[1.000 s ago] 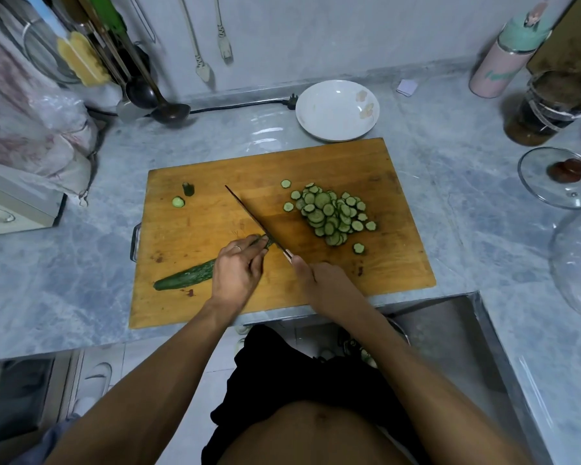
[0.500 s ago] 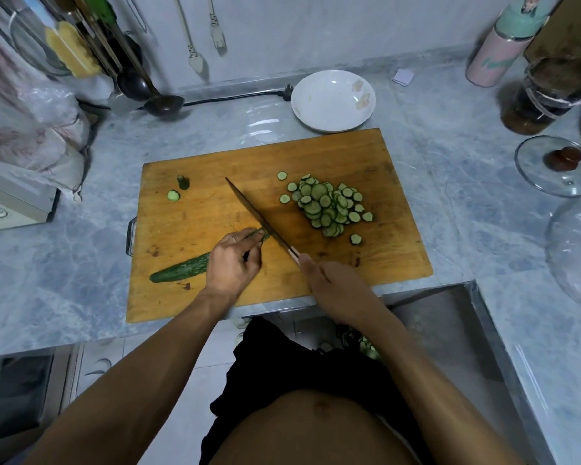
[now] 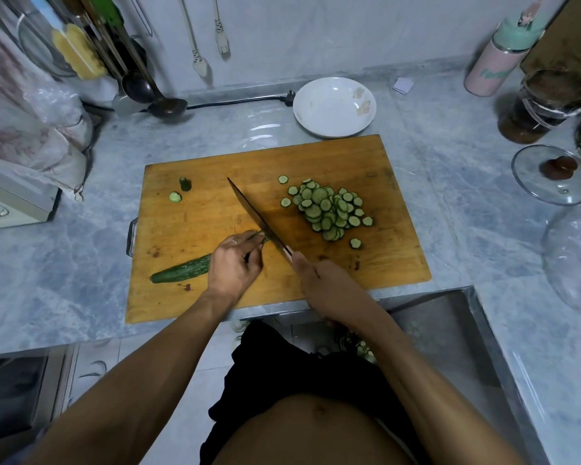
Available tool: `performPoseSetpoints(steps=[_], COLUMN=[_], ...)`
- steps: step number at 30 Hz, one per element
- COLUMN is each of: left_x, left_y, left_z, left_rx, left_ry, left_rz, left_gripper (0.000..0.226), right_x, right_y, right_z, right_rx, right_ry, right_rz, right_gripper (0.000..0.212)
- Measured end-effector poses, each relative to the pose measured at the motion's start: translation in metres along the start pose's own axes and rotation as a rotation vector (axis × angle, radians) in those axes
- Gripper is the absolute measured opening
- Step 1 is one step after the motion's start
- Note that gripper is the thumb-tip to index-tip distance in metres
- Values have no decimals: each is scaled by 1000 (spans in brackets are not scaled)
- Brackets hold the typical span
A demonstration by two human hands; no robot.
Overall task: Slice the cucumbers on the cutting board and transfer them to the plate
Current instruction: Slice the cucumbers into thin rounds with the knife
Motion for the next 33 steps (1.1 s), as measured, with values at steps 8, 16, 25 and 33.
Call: performPoseSetpoints(steps=[8,16,25,33], left_x=[0,-1,-1,-2], left_y=[-2,-1,1,3], left_z=[3,6,6,4], left_rx=[4,-29,-35,-48], left_ry=[-13,13,-3,-13], left_rz=[-2,-45,-22,21], left_gripper=[27,28,24,24], right_x=[20,21,7,-3], right_y=[4,-13,-11,-4], right_z=[-22,4,8,1], right_rx=[-159,-145,-137,-124], right_ry=[-25,-95,-63,-57], right_rz=[22,-53,6,43], right_gripper=[58,66,63,63])
Point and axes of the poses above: each hand's wrist, its own x-axis towards the middle knuckle, its own z-axis out of the back of the hand, y = z × x, the point moved 9 cm from there along x, towards the middle knuckle, and after that the axes turned 4 degrees about -z, right-handed, at the moved point
